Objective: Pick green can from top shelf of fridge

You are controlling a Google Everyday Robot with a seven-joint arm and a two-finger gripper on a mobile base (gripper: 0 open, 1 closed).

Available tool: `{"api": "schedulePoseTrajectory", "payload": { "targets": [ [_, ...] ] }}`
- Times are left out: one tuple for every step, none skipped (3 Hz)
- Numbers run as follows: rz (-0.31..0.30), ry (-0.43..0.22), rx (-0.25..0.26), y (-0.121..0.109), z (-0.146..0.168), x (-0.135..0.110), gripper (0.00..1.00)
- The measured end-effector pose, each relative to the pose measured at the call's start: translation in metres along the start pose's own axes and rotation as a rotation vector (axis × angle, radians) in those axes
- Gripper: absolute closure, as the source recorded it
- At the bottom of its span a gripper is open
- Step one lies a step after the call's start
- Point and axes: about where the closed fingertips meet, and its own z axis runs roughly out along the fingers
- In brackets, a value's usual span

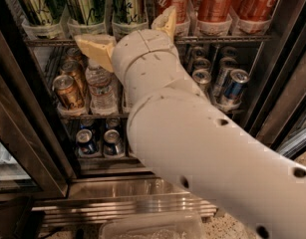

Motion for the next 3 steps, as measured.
{"api": "schedulePoseTrajectory", "payload": {
  "targets": [
    [-0.017, -0.012, 0.021, 0.002, 0.006, -0.001, 0.10],
    [-0.022, -0.015, 0.037, 0.002, 0.012, 0.000, 0.12],
    [-0.023, -0.016, 0.050, 0.000, 0.019, 0.000, 0.15]
  ]
}}
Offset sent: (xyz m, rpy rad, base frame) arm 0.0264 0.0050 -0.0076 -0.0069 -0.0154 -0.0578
